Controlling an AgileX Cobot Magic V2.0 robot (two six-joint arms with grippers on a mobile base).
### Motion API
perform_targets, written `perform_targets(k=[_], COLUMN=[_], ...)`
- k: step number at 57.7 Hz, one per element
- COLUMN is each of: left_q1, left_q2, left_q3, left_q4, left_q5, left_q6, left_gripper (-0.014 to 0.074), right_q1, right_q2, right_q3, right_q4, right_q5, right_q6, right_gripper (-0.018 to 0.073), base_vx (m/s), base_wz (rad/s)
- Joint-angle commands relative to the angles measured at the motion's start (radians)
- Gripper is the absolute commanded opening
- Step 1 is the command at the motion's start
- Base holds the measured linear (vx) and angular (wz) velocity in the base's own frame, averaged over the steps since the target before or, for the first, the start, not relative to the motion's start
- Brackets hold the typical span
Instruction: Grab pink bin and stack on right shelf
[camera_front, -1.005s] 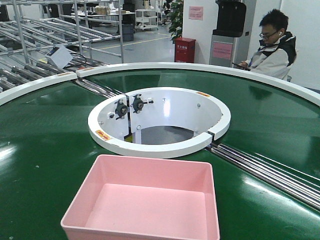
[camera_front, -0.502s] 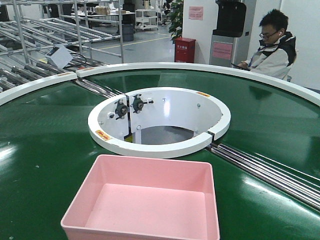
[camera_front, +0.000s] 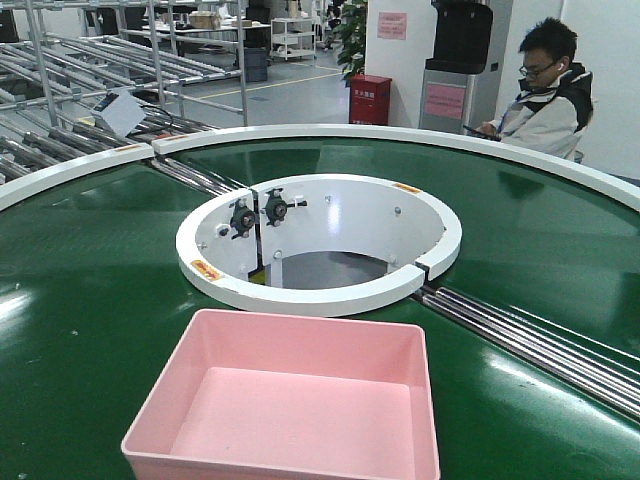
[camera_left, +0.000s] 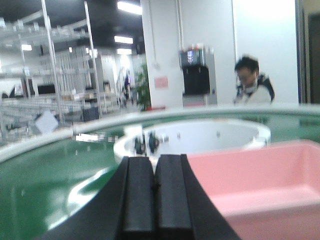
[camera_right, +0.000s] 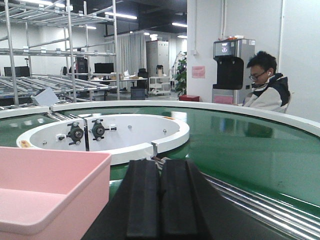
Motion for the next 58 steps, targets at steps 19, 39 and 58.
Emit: perform_targets(k=[19, 39, 58], left_q1=[0.001, 0.001, 0.001], left_q2=[0.463, 0.861, 1.152], left_q3=[-0.634, -0.713, -0.804], left_q4=[-0.002, -0.002, -0.003], left_q5=[0.208, 0.231, 0.241], left_q6=[0.157, 0.150, 0.014], left_gripper=[0.0001, 0.0273, 0.0460], right_q1=[-0.003, -0.003, 0.006], right_q2=[0.498, 0.843, 1.102], right_q3=[-0.553, -0.663, -0.727], right_q4=[-0.050, -0.049, 0.009], right_q5=[0.124, 0.118, 0.154], right_q6=[-0.013, -0.013, -0.006], right_gripper=[-0.0005, 0.0239, 0.0471], base_vx=[0.00, 0.00, 0.00], base_wz=[0.00, 0.00, 0.00])
